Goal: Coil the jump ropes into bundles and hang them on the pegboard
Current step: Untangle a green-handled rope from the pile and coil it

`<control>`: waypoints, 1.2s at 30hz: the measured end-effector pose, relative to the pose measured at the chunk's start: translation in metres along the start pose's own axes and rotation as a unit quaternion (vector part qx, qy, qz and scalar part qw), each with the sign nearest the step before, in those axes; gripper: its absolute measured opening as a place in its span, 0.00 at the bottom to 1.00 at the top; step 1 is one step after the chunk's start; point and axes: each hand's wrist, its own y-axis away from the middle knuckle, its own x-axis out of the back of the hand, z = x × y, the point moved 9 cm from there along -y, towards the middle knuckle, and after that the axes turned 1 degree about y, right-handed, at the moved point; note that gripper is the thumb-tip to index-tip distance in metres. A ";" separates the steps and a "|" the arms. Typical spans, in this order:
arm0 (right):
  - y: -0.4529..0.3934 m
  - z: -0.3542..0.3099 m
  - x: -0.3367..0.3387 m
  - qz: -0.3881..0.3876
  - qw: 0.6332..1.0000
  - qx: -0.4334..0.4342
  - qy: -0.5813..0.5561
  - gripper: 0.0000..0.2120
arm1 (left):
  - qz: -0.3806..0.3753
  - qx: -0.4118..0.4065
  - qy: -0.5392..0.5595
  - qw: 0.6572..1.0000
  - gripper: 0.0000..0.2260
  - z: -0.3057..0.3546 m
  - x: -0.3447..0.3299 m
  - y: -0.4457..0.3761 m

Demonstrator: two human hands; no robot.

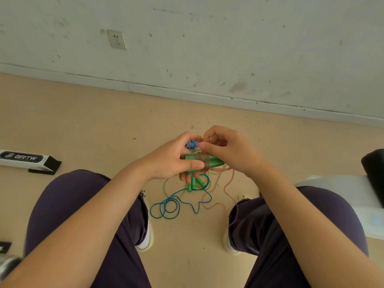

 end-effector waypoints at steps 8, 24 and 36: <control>0.004 0.010 -0.003 -0.048 0.982 -0.058 -0.170 0.16 | 0.049 -0.073 0.039 0.995 0.19 0.013 0.014 0.001; 0.005 -0.006 -0.028 -0.114 0.974 0.010 -0.195 0.07 | 0.131 -0.043 0.205 0.969 0.15 0.013 0.022 0.001; 0.003 0.017 -0.018 -0.056 0.977 -0.085 -0.185 0.18 | 0.155 -0.046 0.118 0.980 0.13 0.018 0.028 0.002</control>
